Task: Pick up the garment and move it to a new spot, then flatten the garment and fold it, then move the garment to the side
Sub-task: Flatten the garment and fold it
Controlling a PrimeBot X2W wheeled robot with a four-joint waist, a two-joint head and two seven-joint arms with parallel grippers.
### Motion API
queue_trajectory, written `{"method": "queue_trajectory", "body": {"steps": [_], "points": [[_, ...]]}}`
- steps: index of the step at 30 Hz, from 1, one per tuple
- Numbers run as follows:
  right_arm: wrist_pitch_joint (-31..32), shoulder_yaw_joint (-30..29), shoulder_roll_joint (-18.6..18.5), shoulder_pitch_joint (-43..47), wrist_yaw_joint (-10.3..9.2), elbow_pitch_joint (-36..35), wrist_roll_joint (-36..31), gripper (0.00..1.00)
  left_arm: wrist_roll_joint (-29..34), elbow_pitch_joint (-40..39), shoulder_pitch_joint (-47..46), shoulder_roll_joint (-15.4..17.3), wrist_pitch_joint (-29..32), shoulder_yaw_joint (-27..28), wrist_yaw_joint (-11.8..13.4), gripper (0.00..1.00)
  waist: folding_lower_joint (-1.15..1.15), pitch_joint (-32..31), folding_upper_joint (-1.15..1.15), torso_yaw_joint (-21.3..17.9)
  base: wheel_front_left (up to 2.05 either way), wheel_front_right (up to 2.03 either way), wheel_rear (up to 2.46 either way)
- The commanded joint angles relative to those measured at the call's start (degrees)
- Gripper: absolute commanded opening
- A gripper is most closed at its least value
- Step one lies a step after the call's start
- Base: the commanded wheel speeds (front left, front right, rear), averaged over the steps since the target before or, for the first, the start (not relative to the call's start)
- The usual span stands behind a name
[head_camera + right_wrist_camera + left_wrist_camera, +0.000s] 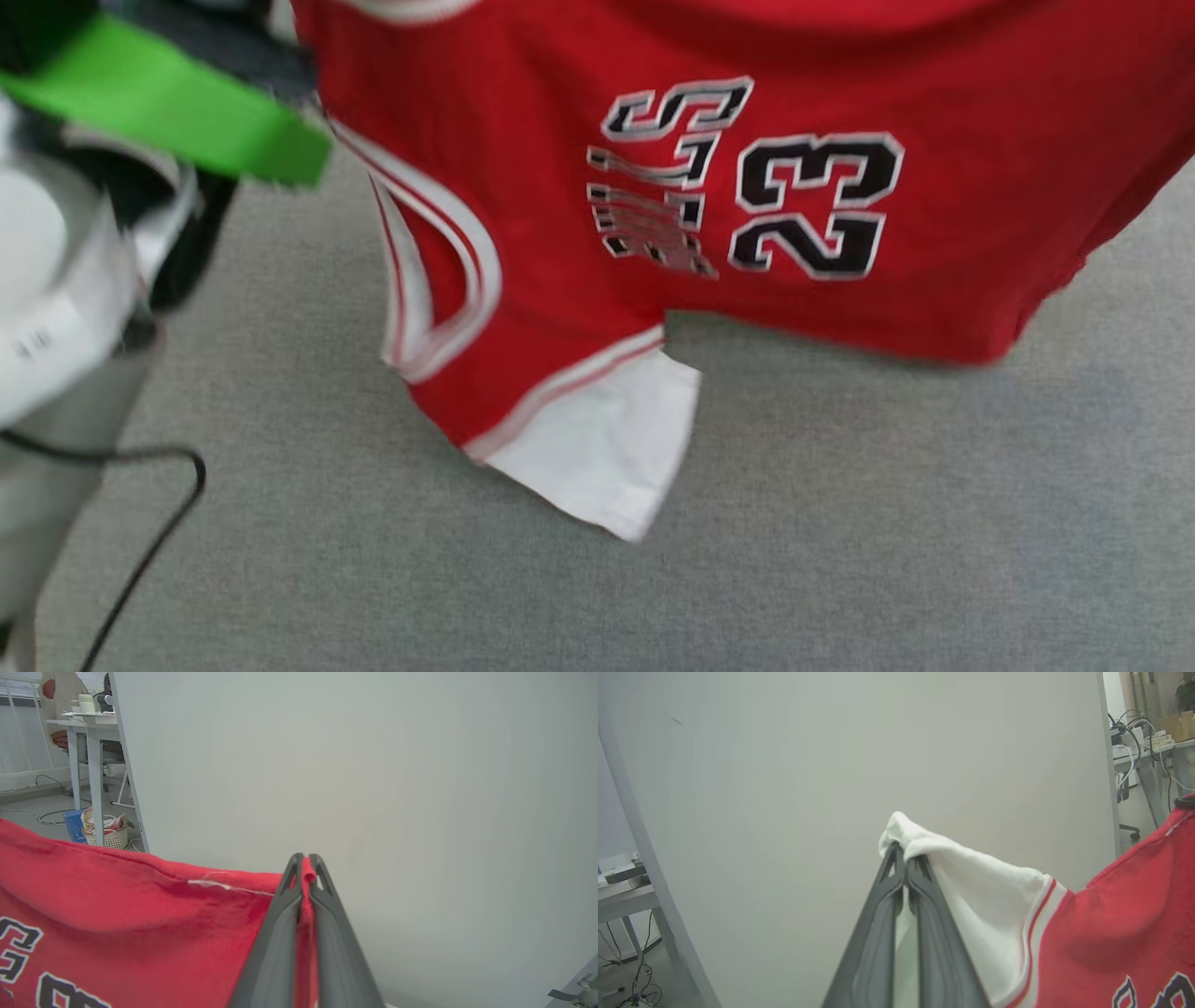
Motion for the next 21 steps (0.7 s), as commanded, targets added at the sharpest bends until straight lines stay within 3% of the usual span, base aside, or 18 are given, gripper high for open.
{"method": "queue_trajectory", "body": {"steps": [1, 6, 12, 21], "points": [[0.40, -0.44, 0.78, -3.53, -0.03, 0.63, -1.60, 0.00, 0.18, 1.98, -4.43, -0.86, 0.41, 0.27, -1.11, 0.00, 0.00, 5.48, 0.00, -0.72, 0.00, 0.00, 0.00], [0.91, -1.75, 3.91, -17.69, -0.03, 6.20, -6.31, 0.00, 1.75, 10.16, -20.14, -3.32, 1.68, -0.02, -4.82, 0.00, 0.00, 11.54, 0.00, -1.16, 0.00, 0.00, 0.00], [-0.32, 0.61, 6.19, -34.87, -0.03, 15.93, -12.04, 0.00, 5.43, 19.32, -38.22, -5.97, 1.80, -1.55, -8.19, 0.00, 0.00, 16.35, 0.00, -1.37, 0.00, 0.00, 0.00], [-6.68, 5.88, 9.13, -52.40, -0.03, 28.68, -15.33, 0.00, 7.00, 34.23, -56.11, -8.76, -0.55, -3.36, -10.30, 0.00, 0.00, 20.70, 0.00, -1.88, 0.00, 0.00, 0.00]]}}
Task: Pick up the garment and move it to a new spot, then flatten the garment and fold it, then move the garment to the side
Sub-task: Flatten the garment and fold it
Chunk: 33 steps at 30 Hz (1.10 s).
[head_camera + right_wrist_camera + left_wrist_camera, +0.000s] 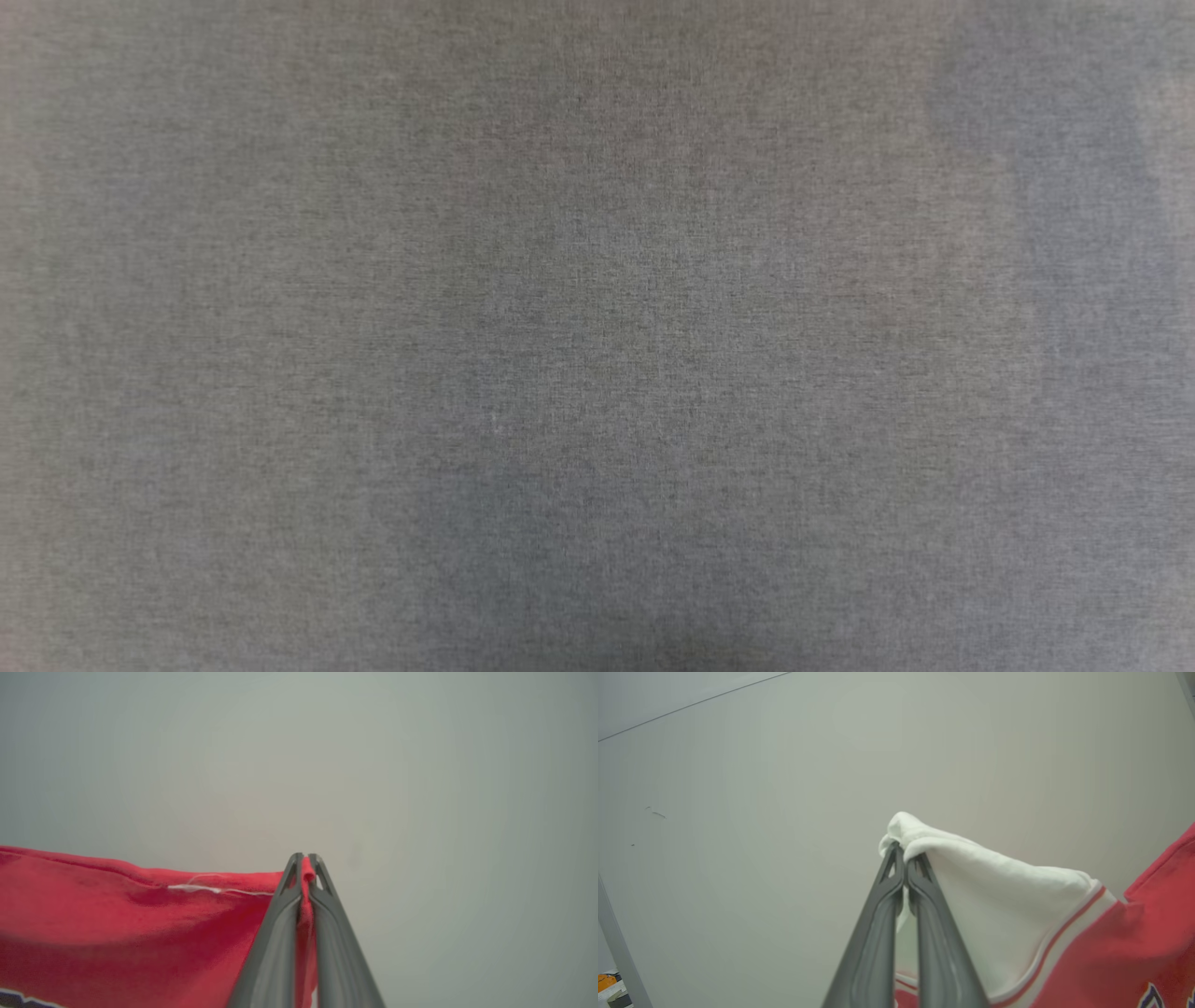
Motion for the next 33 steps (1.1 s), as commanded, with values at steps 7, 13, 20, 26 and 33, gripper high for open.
{"method": "queue_trajectory", "body": {"steps": [7, 13, 20, 26, 33], "points": [[-4.50, 6.61, 1.17, -3.52, -0.04, 6.85, 1.65, 0.00, -0.97, 8.19, -2.72, -1.89, -4.37, -1.74, -0.70, 0.00, -0.01, 4.69, 0.00, -0.56, 0.00, 0.00, 0.00], [-8.54, 12.36, 2.85, 0.37, -0.04, 11.36, 5.04, 0.00, -2.40, 11.58, 2.52, -0.65, -8.06, -3.74, -0.86, 0.00, -0.01, 4.76, 0.00, -0.82, 0.00, 0.00, 0.00], [-12.32, 18.57, 3.82, 8.10, -0.04, 12.88, 10.50, 0.00, -4.95, 10.94, 13.86, 1.11, -10.92, -5.41, -0.90, 0.00, -0.01, 1.90, 0.00, -0.45, 0.00, 0.00, 0.00], [-14.24, 24.07, 2.16, 16.94, -0.04, 10.78, 16.27, 0.00, -6.62, 6.81, 27.27, 3.38, -13.28, -5.50, 1.19, 0.00, -0.01, -3.11, 0.00, -0.06, 0.00, 0.00, 0.00], [-15.83, 30.25, -1.17, 29.31, -0.04, 7.17, 21.45, 0.00, -9.23, -3.12, 47.05, 6.83, -13.85, -5.54, 7.04, 0.00, -0.01, -10.24, 0.00, 0.91, 0.00, 0.00, 0.00]]}}
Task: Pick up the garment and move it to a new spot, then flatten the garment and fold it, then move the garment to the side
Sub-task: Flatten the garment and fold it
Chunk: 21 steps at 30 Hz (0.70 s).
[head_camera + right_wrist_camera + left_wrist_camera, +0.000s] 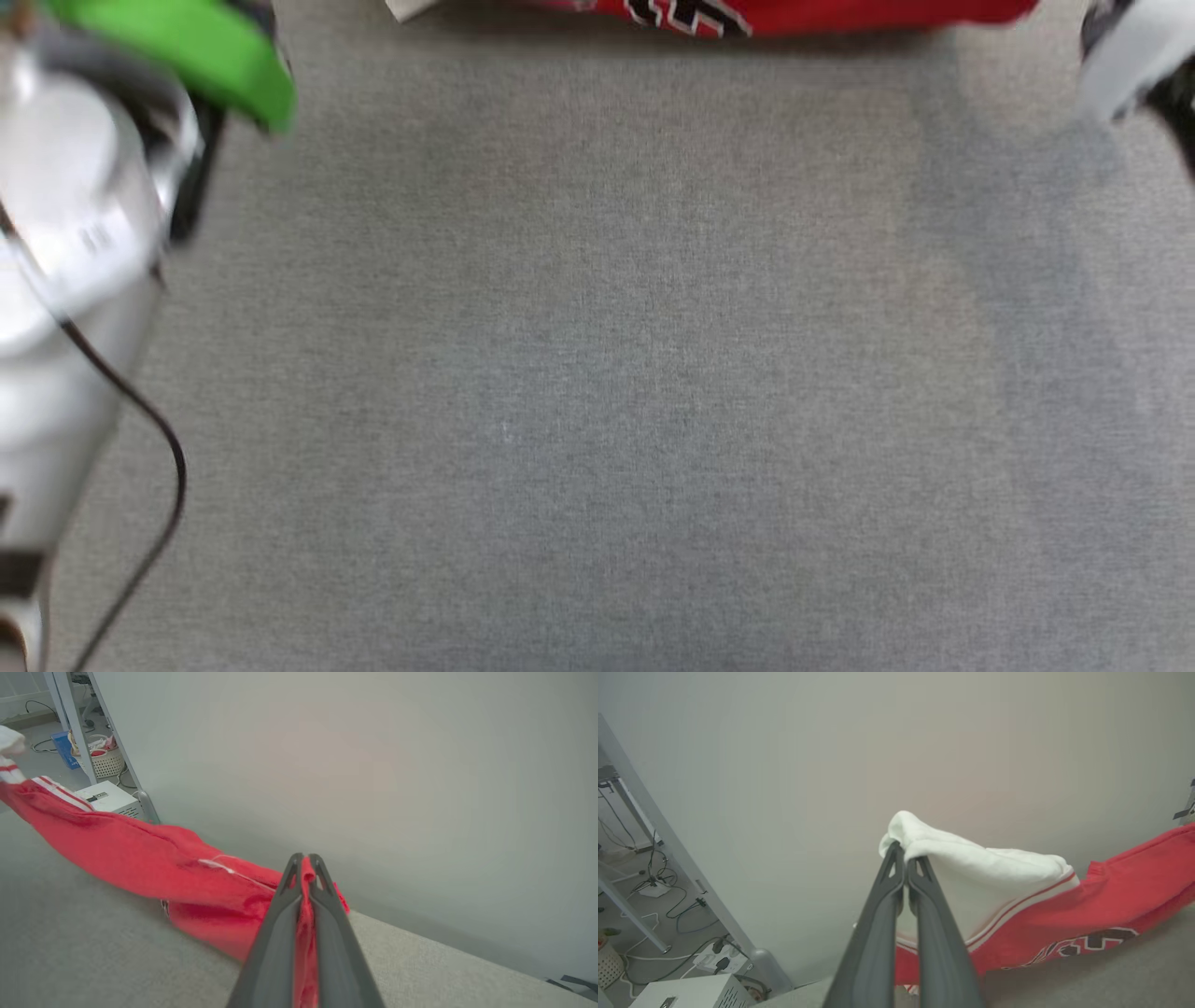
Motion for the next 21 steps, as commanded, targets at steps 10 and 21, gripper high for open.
{"method": "queue_trajectory", "body": {"steps": [10, 21], "points": [[-0.65, 7.56, -6.01, 19.06, -0.04, -8.21, 5.54, 0.00, -6.09, -17.24, 31.03, 5.96, 1.22, -0.88, 10.75, 0.00, 0.00, -13.10, 0.00, 1.65, 0.00, 0.00, 0.00], [-1.00, 8.42, -11.45, 39.33, -0.04, -13.67, 8.91, 0.00, -12.65, -23.03, 54.54, 5.28, 0.56, -3.95, 16.62, 0.00, 0.00, -20.27, 0.00, 2.93, 0.00, 0.00, 0.00]]}}
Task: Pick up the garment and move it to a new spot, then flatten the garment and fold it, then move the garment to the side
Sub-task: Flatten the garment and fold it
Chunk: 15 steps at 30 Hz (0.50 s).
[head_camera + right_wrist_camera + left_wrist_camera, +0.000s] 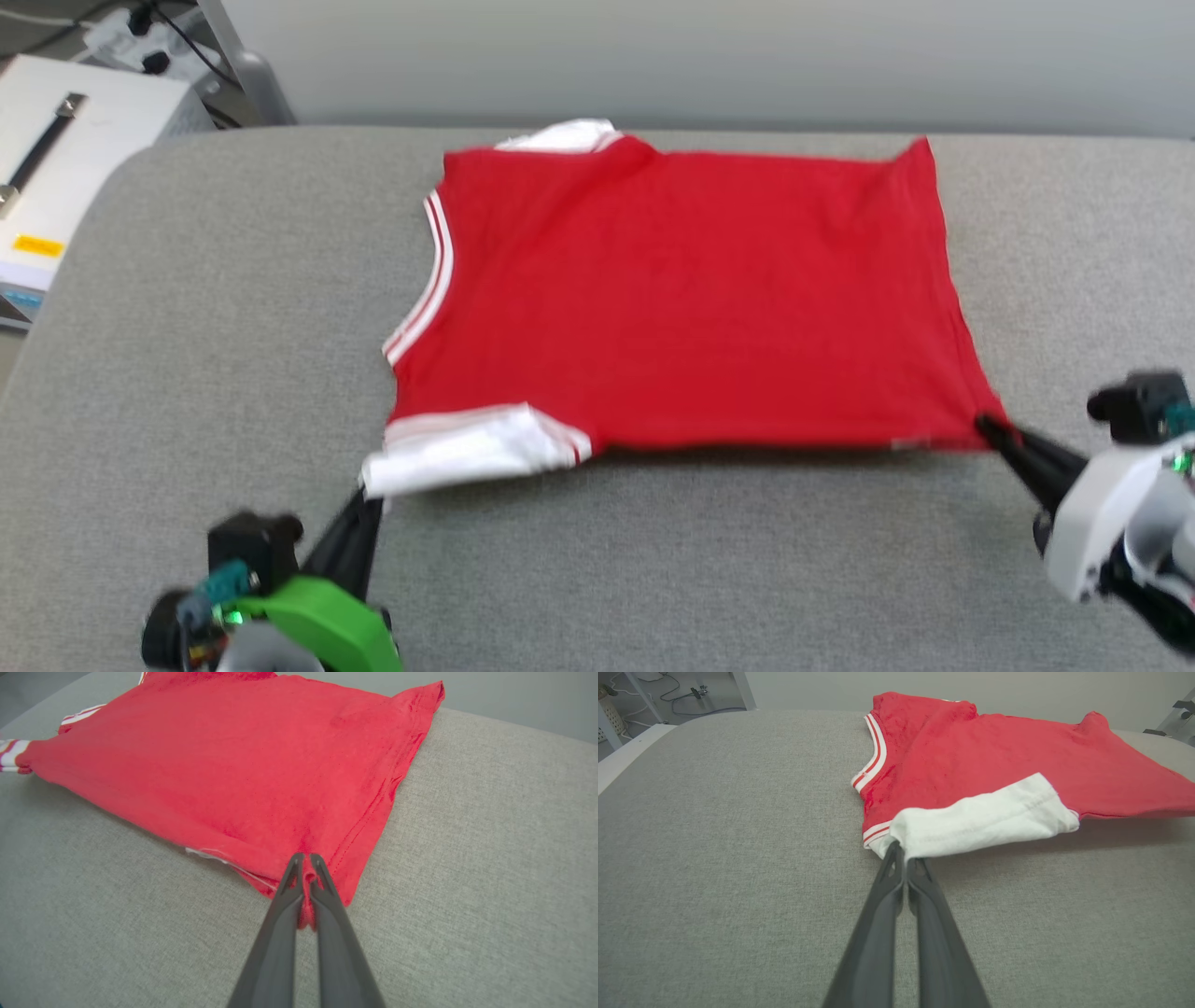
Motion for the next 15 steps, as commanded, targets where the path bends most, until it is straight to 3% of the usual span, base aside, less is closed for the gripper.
{"method": "queue_trajectory", "body": {"steps": [1, 7, 15], "points": [[-0.26, -0.42, -0.55, 2.70, -0.04, -0.90, 0.67, 0.00, -0.72, -0.03, 2.11, -0.41, -0.39, -0.32, 0.49, 0.00, 0.01, -2.75, 0.00, 0.86, 0.00, 0.00, 0.00], [-0.70, -3.14, -2.02, 13.36, -0.04, -3.47, 1.98, 0.00, -4.57, 0.31, 9.36, -1.41, -0.17, -1.24, 0.95, 0.00, 0.01, -4.72, 0.00, 0.89, 0.00, 0.00, 0.00], [0.23, -7.89, -3.12, 24.43, -0.04, -6.71, 2.08, 0.00, -8.76, -0.81, 15.08, 0.26, 3.48, -2.94, -0.61, 0.00, 0.01, -6.10, 0.00, 0.50, 0.00, 0.00, 0.00]]}}
